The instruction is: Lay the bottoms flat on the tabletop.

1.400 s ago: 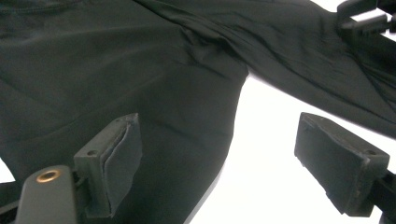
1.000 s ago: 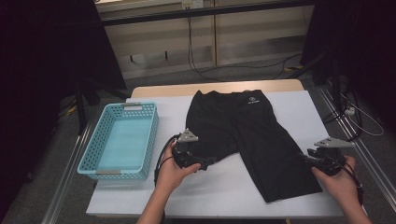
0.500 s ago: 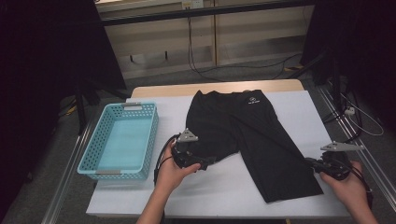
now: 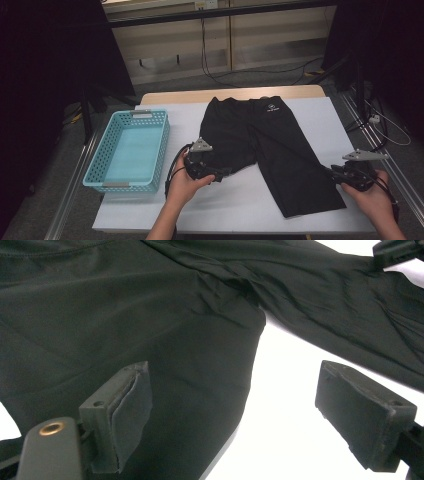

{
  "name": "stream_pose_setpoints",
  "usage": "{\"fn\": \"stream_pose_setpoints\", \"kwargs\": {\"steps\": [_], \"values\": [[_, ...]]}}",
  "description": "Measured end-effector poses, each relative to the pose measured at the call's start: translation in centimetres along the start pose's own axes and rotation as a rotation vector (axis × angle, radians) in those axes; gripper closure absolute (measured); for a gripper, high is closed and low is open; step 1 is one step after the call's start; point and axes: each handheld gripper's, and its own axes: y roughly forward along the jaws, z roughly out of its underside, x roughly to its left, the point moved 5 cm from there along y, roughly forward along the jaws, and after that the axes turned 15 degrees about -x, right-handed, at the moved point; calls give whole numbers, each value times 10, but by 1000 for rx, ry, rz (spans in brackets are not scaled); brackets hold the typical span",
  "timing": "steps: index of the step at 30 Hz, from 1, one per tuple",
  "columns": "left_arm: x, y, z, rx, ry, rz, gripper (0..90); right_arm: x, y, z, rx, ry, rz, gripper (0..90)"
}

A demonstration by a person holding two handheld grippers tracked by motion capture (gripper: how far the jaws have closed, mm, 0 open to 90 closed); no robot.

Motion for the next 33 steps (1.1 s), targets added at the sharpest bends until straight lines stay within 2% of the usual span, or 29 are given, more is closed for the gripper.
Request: {"fn": "stream_pose_setpoints", "kwargs": {"steps": [2, 7, 9, 11, 13, 14, 15, 16, 17, 18, 21, 23, 25, 28, 31, 33], "values": [[1, 0, 0, -1, -2, -3, 155, -2, 6, -5, -13, 1, 13, 673], [1, 1, 1, 5, -1, 0, 155, -3, 32, -20, -25, 1, 9, 616], [1, 1, 1, 3, 4, -5, 155, -4, 43, -25, -22, 9, 13, 620], [1, 1, 0, 3, 6, -5, 155, -4, 53, -26, -3, -5, 14, 616], [2, 0, 1, 6, 3, -3, 155, -3, 62, -26, 1, 0, 8, 648], [3, 0, 1, 7, 4, -6, 155, -2, 66, -26, -18, 16, 0, 681], [4, -1, 2, 10, 3, -10, 154, -1, 67, -26, -23, 23, -1, 707], [4, 0, 2, 4, 1, -11, 154, -1, 68, -27, -28, 25, 0, 811], [4, 0, 2, 3, -1, -8, 154, 0, 69, -27, -26, 37, -19, 883], [5, 0, 2, 3, 0, -11, 154, 2, 70, -27, -27, 47, -51, 899], [4, 0, 2, 3, 0, -6, 154, 0, 70, -29, -14, 64, -62, 900], [4, 0, 1, 2, 0, -6, 154, -10, 69, -32, -29, 40, -6, 900], [4, 1, 1, 1, -1, -6, 155, -17, 70, -33, -40, 74, 11, 900], [4, 1, 2, 6, -3, -5, 155, -24, 71, -31, -38, 72, 40, 900], [4, 2, 3, 5, -3, -3, 155, -25, 73, -29, -39, 78, 44, 900], [4, 2, 3, 8, -4, -1, 155, -22, 72, -30, -38, 44, 49, 808]]}}
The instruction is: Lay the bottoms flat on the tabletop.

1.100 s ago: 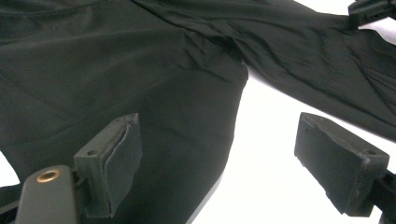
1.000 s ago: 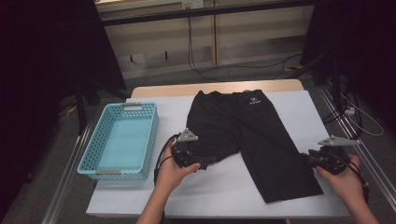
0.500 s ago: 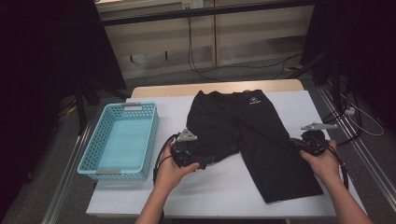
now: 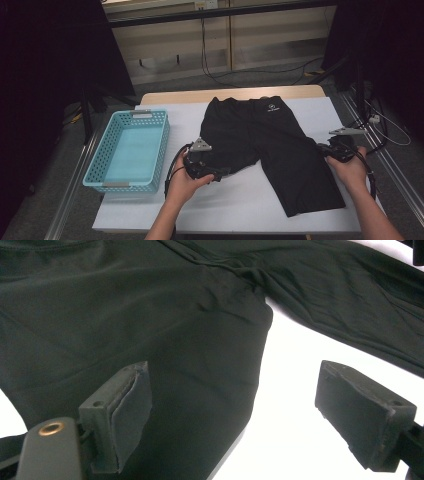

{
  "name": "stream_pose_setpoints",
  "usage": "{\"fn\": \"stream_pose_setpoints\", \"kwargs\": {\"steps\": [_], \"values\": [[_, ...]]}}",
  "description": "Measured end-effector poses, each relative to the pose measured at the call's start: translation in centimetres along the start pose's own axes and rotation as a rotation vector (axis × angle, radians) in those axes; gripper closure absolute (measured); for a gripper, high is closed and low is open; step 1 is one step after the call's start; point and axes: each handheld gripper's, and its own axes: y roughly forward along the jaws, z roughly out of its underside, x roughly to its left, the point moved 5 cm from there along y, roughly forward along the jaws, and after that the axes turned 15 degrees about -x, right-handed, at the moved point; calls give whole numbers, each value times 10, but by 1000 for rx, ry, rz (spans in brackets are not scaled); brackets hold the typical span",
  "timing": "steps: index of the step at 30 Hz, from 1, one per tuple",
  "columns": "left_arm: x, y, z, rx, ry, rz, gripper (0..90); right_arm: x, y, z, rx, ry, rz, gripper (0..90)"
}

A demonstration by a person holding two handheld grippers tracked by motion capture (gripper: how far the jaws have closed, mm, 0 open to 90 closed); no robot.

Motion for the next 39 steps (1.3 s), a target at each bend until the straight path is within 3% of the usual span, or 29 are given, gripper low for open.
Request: {"fn": "stream_pose_setpoints", "kwargs": {"steps": [4, 6, 10, 13, 16, 23, 30, 33, 39], "values": [[1, -2, 0, 1, 4, -4, 153, 11, -6, -4, -19, -68, 5, 610], [1, -3, 0, -1, 4, -12, 148, 16, -11, -7, -35, -85, 3, 584], [2, -6, -1, -13, 5, -22, 130, 30, -24, -7, -74, -86, -25, 550], [4, -8, 0, -10, 7, -25, 120, 40, -30, -1, -68, -87, -52, 491], [6, -8, 2, -2, 9, -31, 110, 52, -35, 5, -72, -57, -96, 452], [6, -9, 5, 15, 22, -41, 84, 80, -44, 9, -64, -61, -177, 351], [5, -11, 5, 7, 15, -41, 81, 120, -45, 13, -45, -82, -283, 332], [4, -11, 5, 4, 18, -43, 81, 135, -43, 13, -38, -109, -291, 334], [5, -13, 4, 1, 17, -43, 81, 160, -39, 19, 2, -140, -349, 541]]}}
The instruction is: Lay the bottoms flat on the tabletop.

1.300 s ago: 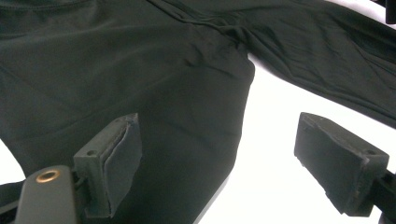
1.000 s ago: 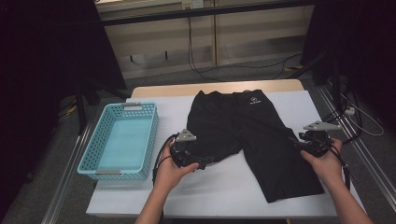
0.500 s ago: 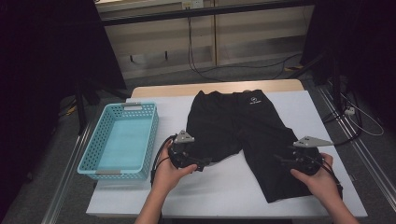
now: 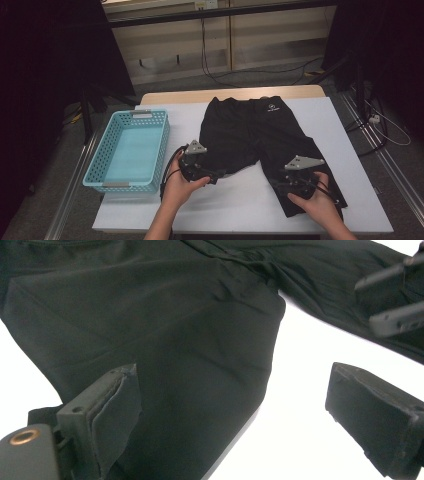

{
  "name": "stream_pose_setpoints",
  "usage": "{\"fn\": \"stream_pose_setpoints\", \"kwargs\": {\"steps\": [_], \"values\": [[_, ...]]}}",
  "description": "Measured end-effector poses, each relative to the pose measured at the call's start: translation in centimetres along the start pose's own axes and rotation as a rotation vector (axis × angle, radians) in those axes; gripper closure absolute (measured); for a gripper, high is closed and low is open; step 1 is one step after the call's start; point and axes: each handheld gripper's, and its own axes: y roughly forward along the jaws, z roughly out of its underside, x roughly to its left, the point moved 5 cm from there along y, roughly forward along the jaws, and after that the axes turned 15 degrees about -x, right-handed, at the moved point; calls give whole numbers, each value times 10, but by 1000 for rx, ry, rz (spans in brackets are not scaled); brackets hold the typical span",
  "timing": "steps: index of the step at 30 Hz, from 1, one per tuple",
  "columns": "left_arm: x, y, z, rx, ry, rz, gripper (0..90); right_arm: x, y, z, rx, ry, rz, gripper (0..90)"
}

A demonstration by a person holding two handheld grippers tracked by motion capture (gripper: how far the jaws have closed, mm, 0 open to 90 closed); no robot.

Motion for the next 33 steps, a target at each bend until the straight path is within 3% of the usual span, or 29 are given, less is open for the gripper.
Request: {"fn": "stream_pose_setpoints", "kwargs": {"steps": [4, 7, 10, 16, 25, 29, 32, 33], "values": [[0, -2, 1, -1, -2, -3, 83, 14, 4, 3, 17, -41, -30, 616], [0, -3, 0, -3, -6, -3, 84, 17, 3, 3, 26, -84, -14, 759], [0, -4, 0, -9, -3, -8, 85, 16, 2, 3, 26, -84, -23, 879], [-1, -2, -1, -4, -1, 0, 88, 19, -2, 1, 25, -61, -52, 891], [-3, 1, -3, -6, -1, 12, 92, 34, -3, 2, 43, -99, -97, 893], [-4, 1, -3, 0, 2, 15, 92, 35, -5, 2, 41, -83, -109, 900], [-4, 2, -4, 1, 7, 17, 92, 36, -6, 2, 35, -82, -109, 859], [-4, 2, -4, 0, 10, 16, 92, 36, -6, 2, 29, -82, -106, 797]]}}
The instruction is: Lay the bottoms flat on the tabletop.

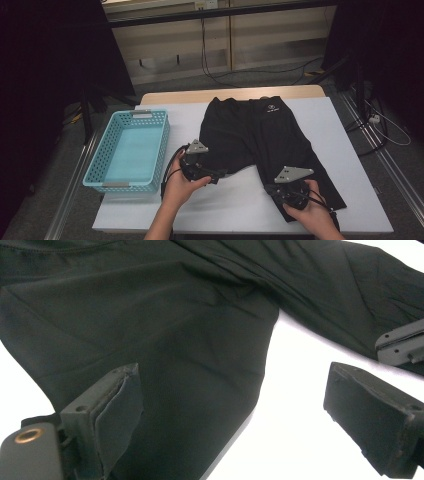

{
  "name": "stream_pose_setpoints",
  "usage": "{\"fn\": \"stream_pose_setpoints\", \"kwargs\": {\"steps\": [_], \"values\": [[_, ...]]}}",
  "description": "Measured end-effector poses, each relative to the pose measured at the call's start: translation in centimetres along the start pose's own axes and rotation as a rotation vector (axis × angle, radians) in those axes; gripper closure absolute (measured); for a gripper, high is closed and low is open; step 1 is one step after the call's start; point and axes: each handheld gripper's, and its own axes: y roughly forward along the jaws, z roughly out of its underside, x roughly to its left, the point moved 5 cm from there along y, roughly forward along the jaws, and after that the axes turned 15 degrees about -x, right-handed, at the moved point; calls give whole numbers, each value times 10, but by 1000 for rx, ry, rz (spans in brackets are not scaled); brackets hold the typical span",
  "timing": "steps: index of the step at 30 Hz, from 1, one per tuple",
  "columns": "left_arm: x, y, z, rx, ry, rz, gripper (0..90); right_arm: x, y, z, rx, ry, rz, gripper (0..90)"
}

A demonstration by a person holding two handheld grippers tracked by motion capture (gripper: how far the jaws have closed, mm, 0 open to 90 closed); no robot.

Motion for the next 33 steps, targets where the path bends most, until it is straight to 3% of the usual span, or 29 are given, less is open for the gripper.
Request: {"fn": "stream_pose_setpoints", "kwargs": {"steps": [6, 10, 14, 18, 23, 33], "values": [[0, -1, 0, -2, 4, -6, 91, -13, -14, -6, -59, 11, 65, 498], [0, -1, -1, -3, 4, -6, 90, -32, -28, -3, -68, 61, 128, 397], [1, -2, 0, -2, -1, -5, 92, -50, -43, 5, -60, 73, 199, 338], [1, -1, 0, -1, 1, -9, 91, -66, -61, 13, -48, 67, 260, 339], [0, -2, -2, 0, 8, -8, 92, -89, -86, 28, -43, 97, 339, 384], [1, 0, -2, 2, 9, -9, 92, -109, -93, 49, 39, 126, 415, 503]]}}
